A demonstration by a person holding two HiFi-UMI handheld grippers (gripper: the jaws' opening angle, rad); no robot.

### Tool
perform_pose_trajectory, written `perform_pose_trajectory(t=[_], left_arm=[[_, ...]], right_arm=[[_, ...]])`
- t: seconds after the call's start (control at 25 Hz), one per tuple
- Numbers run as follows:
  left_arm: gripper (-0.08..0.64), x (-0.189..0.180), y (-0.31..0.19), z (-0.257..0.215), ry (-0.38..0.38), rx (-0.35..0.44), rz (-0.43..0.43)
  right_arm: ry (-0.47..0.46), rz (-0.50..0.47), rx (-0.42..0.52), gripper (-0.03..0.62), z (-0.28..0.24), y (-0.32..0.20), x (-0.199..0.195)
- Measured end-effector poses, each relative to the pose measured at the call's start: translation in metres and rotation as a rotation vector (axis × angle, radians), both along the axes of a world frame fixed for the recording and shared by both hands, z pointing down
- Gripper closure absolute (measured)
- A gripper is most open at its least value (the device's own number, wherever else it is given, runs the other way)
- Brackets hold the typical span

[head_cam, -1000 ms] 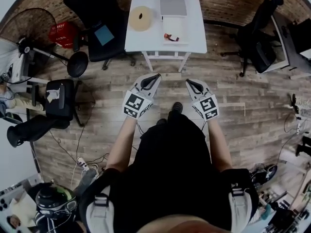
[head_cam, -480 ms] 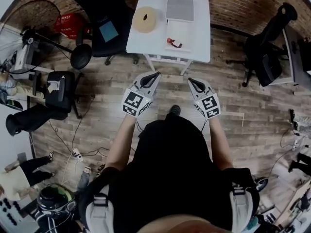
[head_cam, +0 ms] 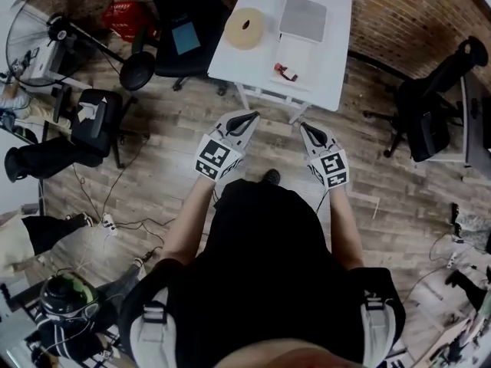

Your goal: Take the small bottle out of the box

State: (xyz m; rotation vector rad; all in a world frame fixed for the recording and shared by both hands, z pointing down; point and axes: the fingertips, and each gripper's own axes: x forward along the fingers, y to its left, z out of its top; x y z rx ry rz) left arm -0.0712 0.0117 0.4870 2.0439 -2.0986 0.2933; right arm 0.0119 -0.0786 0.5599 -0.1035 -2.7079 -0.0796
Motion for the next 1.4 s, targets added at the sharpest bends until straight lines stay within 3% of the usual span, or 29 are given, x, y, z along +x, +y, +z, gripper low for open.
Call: perform_pose_trajectory(t=[0.44, 0.72, 1.4], left_arm=[[0.540, -0.002, -0.004, -0.002, 0.002, 0.006, -0.016], [0.540, -0.006, -0.024, 0.003, 0.003, 0.017, 0.016], [0.540, -0.073, -0.087, 0.024, 0.036, -0.023, 0.139]], right_arm=[[-0.013, -0.011, -0.017, 0.594, 0.000, -0.002, -0.006], [-0.005, 0.034, -0.006, 0.594, 0.004, -0.024, -0.002], [0.027, 0.153, -0.022, 0.594, 0.018, -0.074, -0.056]])
